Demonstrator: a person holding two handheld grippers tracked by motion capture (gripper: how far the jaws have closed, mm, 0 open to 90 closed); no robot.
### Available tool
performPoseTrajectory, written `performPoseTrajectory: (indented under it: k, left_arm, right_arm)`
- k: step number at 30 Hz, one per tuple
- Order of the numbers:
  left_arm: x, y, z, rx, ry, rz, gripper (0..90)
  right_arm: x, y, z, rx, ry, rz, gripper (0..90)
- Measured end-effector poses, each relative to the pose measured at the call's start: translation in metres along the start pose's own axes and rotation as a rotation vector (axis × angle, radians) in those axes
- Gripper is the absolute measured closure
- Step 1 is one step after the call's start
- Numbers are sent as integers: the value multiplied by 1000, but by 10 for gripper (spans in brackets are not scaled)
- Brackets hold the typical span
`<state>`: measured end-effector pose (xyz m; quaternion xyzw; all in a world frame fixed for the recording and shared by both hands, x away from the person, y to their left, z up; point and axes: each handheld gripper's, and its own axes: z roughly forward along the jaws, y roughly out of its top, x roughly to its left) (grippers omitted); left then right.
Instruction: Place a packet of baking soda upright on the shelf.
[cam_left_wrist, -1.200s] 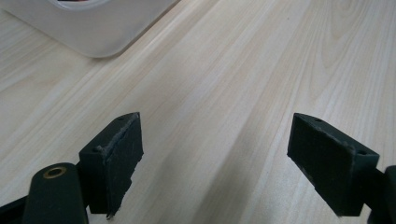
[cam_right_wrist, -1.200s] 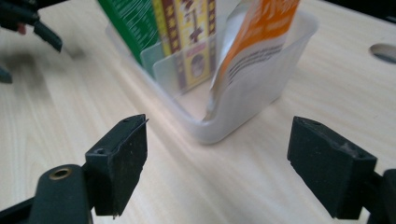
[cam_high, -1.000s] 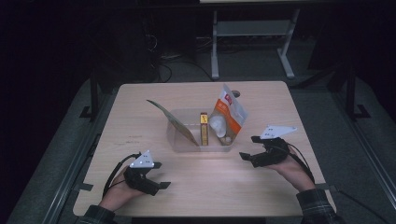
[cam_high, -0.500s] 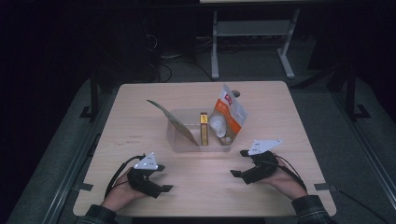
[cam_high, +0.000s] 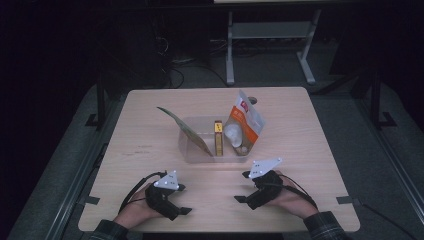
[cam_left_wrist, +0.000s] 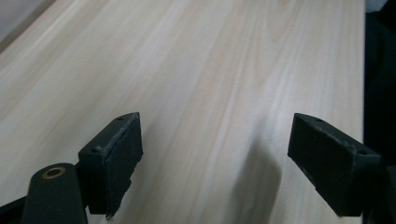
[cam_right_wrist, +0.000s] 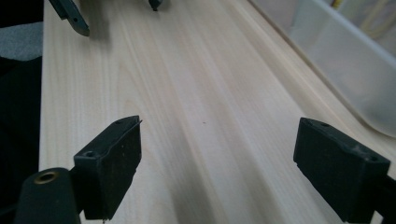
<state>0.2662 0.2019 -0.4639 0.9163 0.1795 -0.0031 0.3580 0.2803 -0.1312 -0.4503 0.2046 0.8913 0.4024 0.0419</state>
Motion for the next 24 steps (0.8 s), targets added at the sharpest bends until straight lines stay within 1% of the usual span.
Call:
performPoseTrajectory:
  k: [2, 3, 5, 7, 10, 11, 13, 15, 17, 20, 22, 23, 24]
  left_arm:
    - [-3, 1, 1, -1, 1, 16, 172]
    - [-3, 2, 1, -7, 3, 23, 172]
    - [-4, 3, 1, -24, 2, 25, 171]
    - [-3, 4, 0, -36, 12, 36, 171]
    - [-3, 4, 0, -46, 18, 30, 171]
    - [-3, 4, -1, -46, 21, 37, 171]
    - [-3, 4, -1, -49, 24, 40, 171]
    - [-3, 5, -1, -49, 24, 39, 171]
    - [-3, 5, 0, -41, 24, 41, 171]
    - [-3, 5, 0, -43, 23, 43, 171]
    - [-3, 5, 0, -43, 22, 42, 171]
    - [-3, 5, 0, -43, 23, 41, 171]
    - [-3, 5, 0, -42, 23, 42, 171]
  right_arm:
    - [3, 1, 2, 2, 9, -1, 147]
    - [3, 2, 4, 1, 13, -13, 147]
    - [5, 2, 7, 4, 23, -18, 147]
    - [7, 3, 9, 9, 29, -30, 147]
    - [8, 2, 10, 12, 37, -47, 147]
    - [9, 3, 10, 16, 39, -33, 147]
    - [8, 2, 10, 17, 34, -40, 147]
    - [9, 2, 10, 15, 33, -30, 147]
    - [8, 1, 9, 11, 29, -34, 147]
    - [8, 1, 8, 11, 26, -41, 147]
    - [8, 1, 8, 6, 27, -37, 147]
    - [9, 1, 8, 2, 31, -22, 146]
    - [8, 1, 8, 3, 28, -34, 145]
